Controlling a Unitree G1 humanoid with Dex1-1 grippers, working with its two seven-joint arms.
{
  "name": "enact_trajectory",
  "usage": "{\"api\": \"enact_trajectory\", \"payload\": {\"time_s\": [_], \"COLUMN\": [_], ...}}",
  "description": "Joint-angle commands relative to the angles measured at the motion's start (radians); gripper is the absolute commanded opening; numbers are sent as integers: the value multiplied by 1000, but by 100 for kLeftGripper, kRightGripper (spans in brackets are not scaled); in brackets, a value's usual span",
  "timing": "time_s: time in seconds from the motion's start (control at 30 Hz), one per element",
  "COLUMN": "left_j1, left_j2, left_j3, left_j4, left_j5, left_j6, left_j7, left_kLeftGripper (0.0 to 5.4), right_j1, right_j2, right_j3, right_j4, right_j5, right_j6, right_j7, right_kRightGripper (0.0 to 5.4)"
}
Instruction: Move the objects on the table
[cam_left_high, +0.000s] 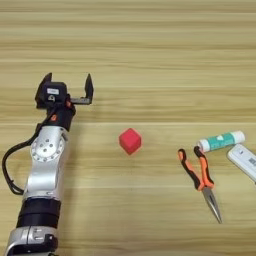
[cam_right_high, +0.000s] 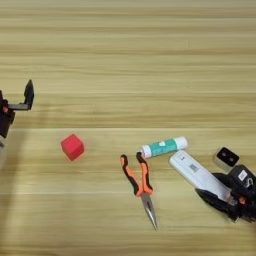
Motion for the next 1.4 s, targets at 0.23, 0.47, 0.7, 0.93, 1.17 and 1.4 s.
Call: {"api": "enact_trajectory", "payload": {"time_s": [0.23, 0.47, 0.7, 0.93, 1.17, 1.4], "left_j1": [-8, -18, -23, -26, -28, -6], "left_j2": [5, 4, 0, -9, -13, -12], "left_j3": [-2, -5, -8, -16, -27, -61], "left_j4": [-6, 5, 10, 19, 27, 15], "left_j5": [3, 4, 6, 8, 4, 1], "left_j6": [9, 6, 3, -3, -6, -21], "left_j7": [-3, -5, -3, 1, -13, -67], "left_kLeftGripper": [540, 540, 540, 540, 540, 540], "right_j1": [24, 19, 3, -52, -135, -281], "right_j2": [-11, -39, -73, -111, -150, -169], "right_j3": [-7, -62, -96, -125, -98, 4], "right_j4": [-30, -128, -192, -237, -297, -311], "right_j5": [2, 30, 33, 47, 58, 81], "right_j6": [27, 48, 61, 88, 118, 185], "right_j7": [5, 8, 17, 31, 58, 116], "right_kRightGripper": [291, 291, 291, 291, 291, 291]}}
